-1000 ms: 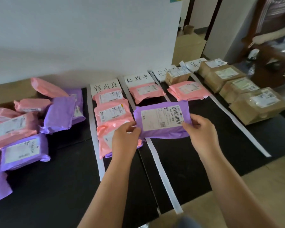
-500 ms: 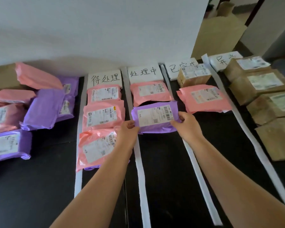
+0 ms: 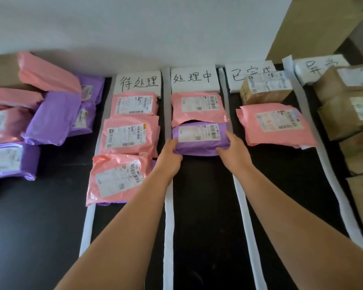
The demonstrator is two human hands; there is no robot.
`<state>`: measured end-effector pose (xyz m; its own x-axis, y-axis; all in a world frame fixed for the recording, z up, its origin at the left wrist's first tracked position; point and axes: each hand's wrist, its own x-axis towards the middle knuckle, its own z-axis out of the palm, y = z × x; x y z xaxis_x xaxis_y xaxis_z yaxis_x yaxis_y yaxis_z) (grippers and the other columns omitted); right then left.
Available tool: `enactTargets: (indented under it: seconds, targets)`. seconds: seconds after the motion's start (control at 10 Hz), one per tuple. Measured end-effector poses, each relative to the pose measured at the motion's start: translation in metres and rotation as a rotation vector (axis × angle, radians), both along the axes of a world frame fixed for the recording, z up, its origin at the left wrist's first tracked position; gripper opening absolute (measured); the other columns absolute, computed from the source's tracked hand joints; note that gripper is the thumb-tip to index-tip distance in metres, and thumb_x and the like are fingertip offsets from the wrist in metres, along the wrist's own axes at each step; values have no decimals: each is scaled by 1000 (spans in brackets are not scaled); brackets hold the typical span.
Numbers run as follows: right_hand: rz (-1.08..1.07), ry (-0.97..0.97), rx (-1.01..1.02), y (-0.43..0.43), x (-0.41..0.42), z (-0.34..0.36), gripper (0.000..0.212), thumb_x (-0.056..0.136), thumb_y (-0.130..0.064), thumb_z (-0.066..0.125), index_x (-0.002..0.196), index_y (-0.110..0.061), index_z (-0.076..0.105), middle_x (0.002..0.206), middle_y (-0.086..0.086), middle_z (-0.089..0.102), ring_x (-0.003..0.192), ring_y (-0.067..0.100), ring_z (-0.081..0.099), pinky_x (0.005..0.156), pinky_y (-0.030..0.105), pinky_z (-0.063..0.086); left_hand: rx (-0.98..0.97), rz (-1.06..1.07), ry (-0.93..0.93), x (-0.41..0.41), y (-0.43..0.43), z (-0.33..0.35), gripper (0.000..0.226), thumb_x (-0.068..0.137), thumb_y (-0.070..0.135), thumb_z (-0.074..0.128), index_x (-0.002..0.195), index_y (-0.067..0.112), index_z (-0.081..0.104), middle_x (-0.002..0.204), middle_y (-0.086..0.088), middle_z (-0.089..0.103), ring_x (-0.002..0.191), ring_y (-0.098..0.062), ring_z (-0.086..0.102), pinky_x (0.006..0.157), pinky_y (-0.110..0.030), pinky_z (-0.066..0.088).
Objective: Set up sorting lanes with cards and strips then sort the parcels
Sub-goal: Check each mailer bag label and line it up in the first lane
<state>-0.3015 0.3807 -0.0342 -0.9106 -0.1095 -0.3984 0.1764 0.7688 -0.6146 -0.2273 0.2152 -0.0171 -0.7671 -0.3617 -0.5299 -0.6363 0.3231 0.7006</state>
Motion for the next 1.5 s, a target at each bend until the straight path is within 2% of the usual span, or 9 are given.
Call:
enactTargets:
  seconds: [0.3, 0.4, 0.6, 0.7, 0.9, 1.1, 1.2, 1.3, 1.5]
  targets:
    - [35, 224, 98, -17, 44, 28, 57, 95, -25, 63, 147, -21, 42, 141, 8, 52, 127, 26, 53, 104, 49, 46, -5, 82, 111, 53, -3, 20, 62, 98, 3, 47, 153, 30, 33, 156, -3, 37, 143, -24, 36, 114, -44, 37]
    - [107, 306, 77, -34, 71, 46, 58, 95, -25, 64, 148, -20, 40, 146, 6, 50, 134, 25, 47, 109, 47, 41, 4, 113, 199, 79, -15, 35, 61, 96, 0, 48, 150, 26, 40, 150, -1, 45, 137, -22, 43, 99, -25, 43]
    - [96, 365, -21, -85, 146, 84, 51, 96, -23, 64, 144, -19, 48, 140, 6, 56, 128, 25, 54, 105, 46, 46, 39, 215, 261, 158, -67, 53, 54, 100, -2, 42, 147, 23, 44, 144, -7, 52, 125, -24, 55, 87, -15, 50]
    - [134, 362, -71, -126, 199, 92, 49, 96, -22, 64, 143, -22, 50, 136, 2, 59, 124, 22, 58, 100, 41, 50, -37, 173, 206, 214, -104, 62, 49, 104, 16, 21, 145, 22, 46, 144, -9, 53, 131, -12, 50, 91, -8, 44]
    - [255, 332, -140, -224, 317, 93, 43, 98, -20, 60, 140, -22, 53, 136, 5, 58, 111, 15, 57, 88, 30, 49, -97, 326, 258, 345, -186, 67, 54, 101, 1, 37, 148, 26, 43, 140, -8, 56, 104, -20, 67, 68, -15, 49]
    - [373, 247, -196, -307, 404, 108, 53, 97, -21, 62, 147, -27, 45, 152, 0, 46, 135, 21, 49, 105, 36, 43, -120, 435, 258, 446, -259, 72, 53, 102, 5, 32, 147, 29, 45, 138, -9, 58, 103, -30, 66, 67, -24, 49]
    - [447, 248, -200, -337, 424, 118, 52, 98, -21, 61, 147, -26, 45, 152, -1, 46, 139, 20, 45, 110, 38, 39, -127, 538, 271, 472, -289, 75, 53, 101, 6, 34, 144, 32, 49, 134, -7, 61, 86, -25, 66, 50, -15, 40]
    - [502, 241, -198, -364, 432, 123, 52, 98, -20, 61, 148, -25, 45, 152, 0, 46, 139, 21, 44, 110, 38, 38, -164, 543, 287, 483, -313, 76, 53, 98, 0, 39, 144, 24, 49, 138, -8, 58, 114, -27, 63, 68, -9, 42]
    - [549, 172, -180, -422, 427, 104, 51, 99, -20, 60, 147, -24, 46, 150, 0, 48, 137, 21, 46, 112, 44, 40, -131, 617, 262, 490, -366, 55, 53, 100, 2, 38, 146, 27, 46, 134, -1, 59, 78, -17, 65, 59, -23, 47]
